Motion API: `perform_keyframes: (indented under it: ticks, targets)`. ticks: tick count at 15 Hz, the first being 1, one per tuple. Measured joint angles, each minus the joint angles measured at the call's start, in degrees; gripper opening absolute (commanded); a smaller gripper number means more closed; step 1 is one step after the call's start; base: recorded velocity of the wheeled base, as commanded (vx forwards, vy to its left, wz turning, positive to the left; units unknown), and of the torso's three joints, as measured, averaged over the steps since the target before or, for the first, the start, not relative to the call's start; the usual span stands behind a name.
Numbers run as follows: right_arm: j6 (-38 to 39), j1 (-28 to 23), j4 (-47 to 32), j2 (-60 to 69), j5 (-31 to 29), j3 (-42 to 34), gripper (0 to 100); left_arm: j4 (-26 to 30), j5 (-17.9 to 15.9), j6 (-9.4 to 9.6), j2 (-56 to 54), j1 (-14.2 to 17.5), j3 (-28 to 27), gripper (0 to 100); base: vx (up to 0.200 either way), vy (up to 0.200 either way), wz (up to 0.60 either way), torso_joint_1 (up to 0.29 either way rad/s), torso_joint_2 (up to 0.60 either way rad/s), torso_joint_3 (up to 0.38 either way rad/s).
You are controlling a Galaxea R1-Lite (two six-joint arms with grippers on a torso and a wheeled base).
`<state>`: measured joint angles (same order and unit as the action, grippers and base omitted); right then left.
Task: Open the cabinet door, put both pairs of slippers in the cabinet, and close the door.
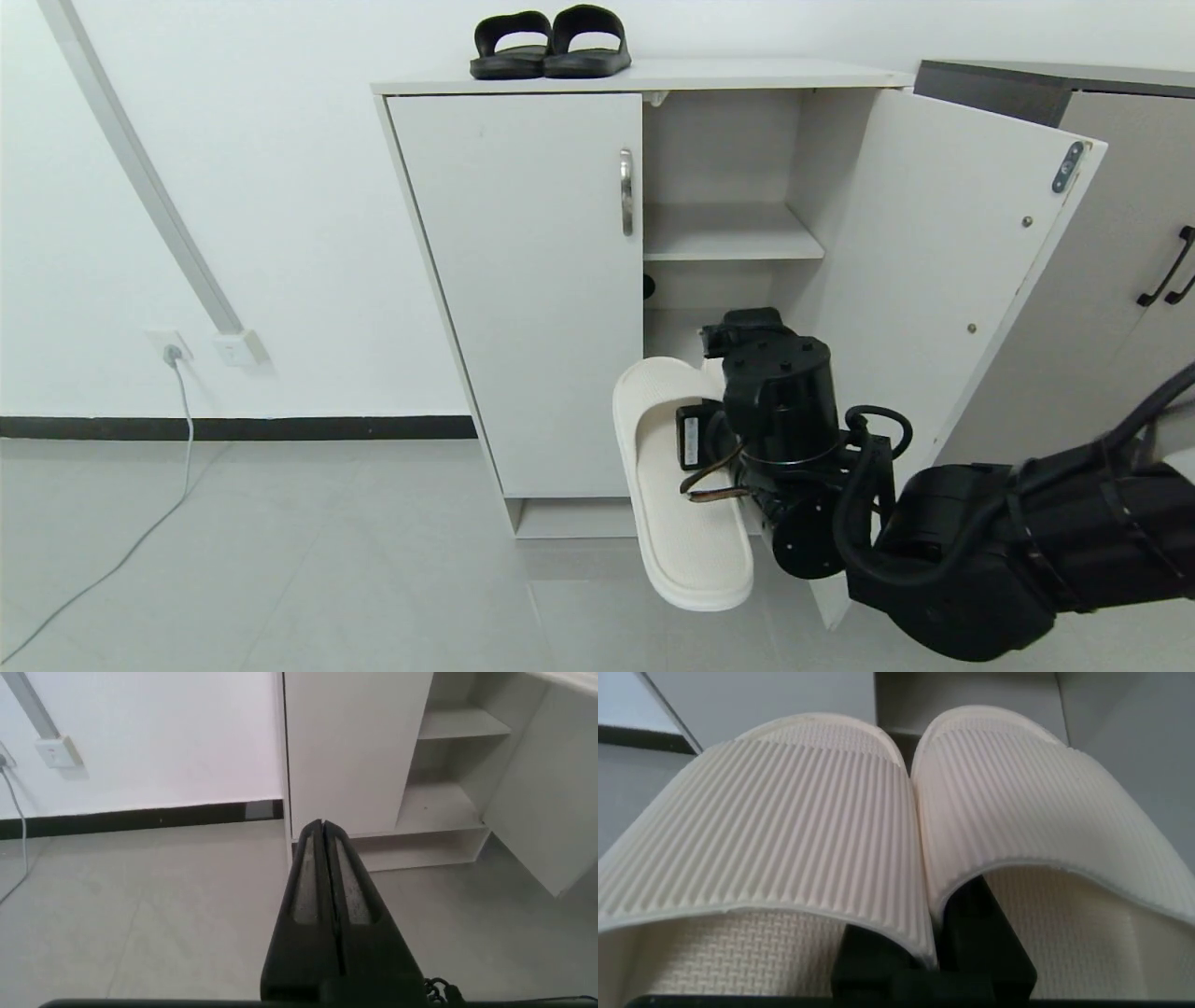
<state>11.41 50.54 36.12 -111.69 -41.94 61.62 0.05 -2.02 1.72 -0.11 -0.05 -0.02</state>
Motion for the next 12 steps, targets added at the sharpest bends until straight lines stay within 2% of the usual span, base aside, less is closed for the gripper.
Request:
perform_keyframes:
  ticks: [5, 12]
  targets:
    - [0.52, -1.1, -0.11, -4.05, -3.57, 4.72, 0, 0.0, 0.09, -0.06, -0.07, 0.05, 0.02, 0, 0.0, -0.2, 0.0, 0.002, 0.0, 0.006]
    - [0.49, -3.22, 0.13, -5.73, -4.67, 5.51, 0, 0.06, 0.09, -0.17, -0.05, 0.0, 0.02, 0, 0.0, 0.0, 0.0, 0.0, 0.0, 0.0]
